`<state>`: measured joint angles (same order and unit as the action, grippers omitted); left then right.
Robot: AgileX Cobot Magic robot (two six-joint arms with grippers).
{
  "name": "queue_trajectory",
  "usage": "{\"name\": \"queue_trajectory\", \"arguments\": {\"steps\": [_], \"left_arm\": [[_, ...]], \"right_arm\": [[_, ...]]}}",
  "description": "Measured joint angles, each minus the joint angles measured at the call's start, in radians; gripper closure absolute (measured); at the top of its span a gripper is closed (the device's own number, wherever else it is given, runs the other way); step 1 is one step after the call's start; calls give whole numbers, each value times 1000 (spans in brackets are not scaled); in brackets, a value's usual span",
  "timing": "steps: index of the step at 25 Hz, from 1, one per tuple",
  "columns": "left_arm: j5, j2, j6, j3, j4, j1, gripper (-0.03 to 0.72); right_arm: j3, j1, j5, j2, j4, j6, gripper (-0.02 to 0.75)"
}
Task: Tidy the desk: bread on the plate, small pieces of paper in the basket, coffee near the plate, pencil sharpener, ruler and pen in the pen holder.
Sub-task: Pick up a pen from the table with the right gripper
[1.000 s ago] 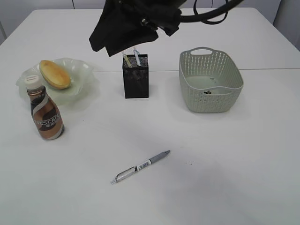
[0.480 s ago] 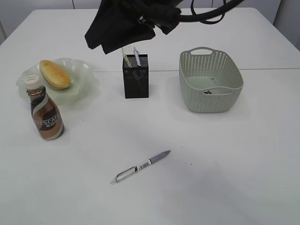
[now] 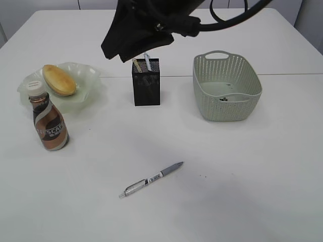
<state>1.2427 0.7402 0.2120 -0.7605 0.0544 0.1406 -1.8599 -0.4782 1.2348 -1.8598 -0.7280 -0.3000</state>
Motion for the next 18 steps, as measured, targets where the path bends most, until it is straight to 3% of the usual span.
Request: {"name": "queue_trajectory", "arguments": {"steps": [11,18], "left_arm": [[0,0,0,0,2,0,328],[0,0,0,0,7,0,328]], "right_arm": [[0,0,0,0,20,-6,510],[0,0,0,0,246,-35,510]]}}
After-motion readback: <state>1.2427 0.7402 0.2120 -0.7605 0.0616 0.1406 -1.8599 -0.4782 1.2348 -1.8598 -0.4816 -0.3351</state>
